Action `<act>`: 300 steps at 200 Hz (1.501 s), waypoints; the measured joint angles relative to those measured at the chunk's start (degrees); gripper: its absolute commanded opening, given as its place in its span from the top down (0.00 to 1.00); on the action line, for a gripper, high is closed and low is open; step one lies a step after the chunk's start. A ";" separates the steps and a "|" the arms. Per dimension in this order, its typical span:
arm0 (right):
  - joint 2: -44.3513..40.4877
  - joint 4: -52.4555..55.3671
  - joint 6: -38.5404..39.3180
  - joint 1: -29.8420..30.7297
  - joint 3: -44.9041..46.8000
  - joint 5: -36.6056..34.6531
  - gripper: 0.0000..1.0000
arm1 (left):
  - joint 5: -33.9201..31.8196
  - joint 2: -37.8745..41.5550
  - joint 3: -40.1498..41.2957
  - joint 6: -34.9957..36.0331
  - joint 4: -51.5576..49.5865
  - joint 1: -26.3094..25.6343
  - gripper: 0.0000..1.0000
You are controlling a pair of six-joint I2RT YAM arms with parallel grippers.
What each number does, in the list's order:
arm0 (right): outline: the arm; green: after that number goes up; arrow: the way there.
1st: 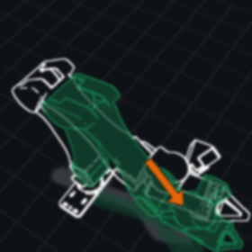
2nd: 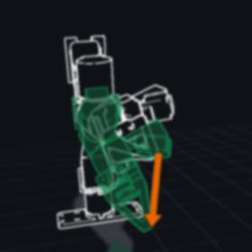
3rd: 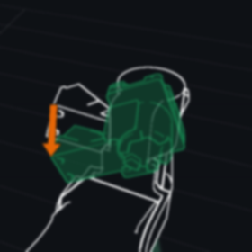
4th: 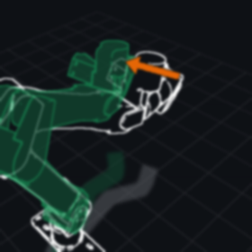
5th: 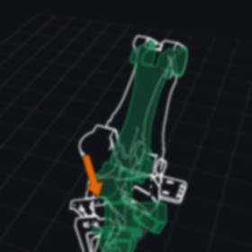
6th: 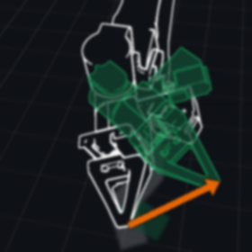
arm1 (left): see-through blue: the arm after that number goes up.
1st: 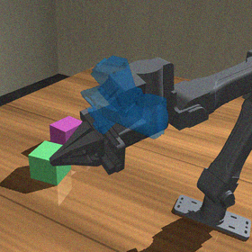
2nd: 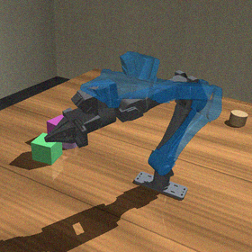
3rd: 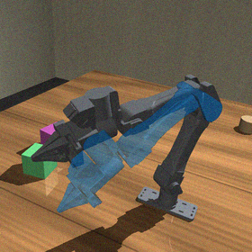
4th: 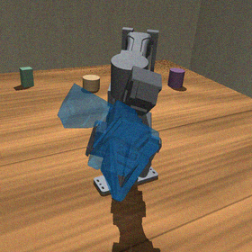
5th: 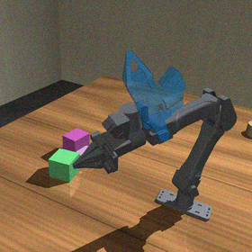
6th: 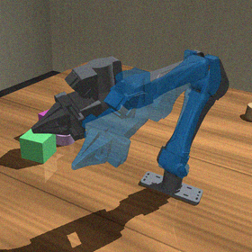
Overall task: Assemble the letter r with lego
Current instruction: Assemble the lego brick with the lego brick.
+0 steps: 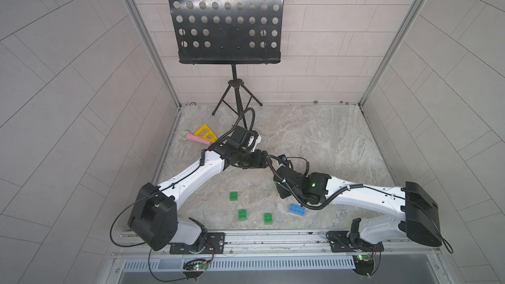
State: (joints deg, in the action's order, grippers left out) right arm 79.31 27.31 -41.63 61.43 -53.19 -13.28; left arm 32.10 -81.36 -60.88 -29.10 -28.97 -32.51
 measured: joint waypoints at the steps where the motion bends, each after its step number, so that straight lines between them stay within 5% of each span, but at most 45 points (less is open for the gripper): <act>1: 0.02 0.00 0.00 0.00 -0.04 0.02 1.00 | 0.02 -0.04 0.00 -0.02 0.04 -0.02 0.27; 48: 0.70 0.74 0.00 -0.55 -0.61 0.48 1.00 | 2.56 -3.32 -0.44 -1.36 0.52 -0.68 0.40; 201: 0.68 3.87 0.31 -1.97 -1.70 1.95 1.00 | 5.49 -5.62 -1.27 -2.84 2.36 -1.40 0.48; 300: 1.64 4.22 0.44 -1.97 -2.01 3.19 1.00 | 6.97 -6.14 -1.49 -3.87 3.21 -1.40 0.66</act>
State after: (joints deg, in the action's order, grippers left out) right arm 80.95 31.53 -41.19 59.46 -55.20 -10.09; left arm 39.07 -87.50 -62.37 -32.97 -25.76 -33.91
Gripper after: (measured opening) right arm 0.354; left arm 0.377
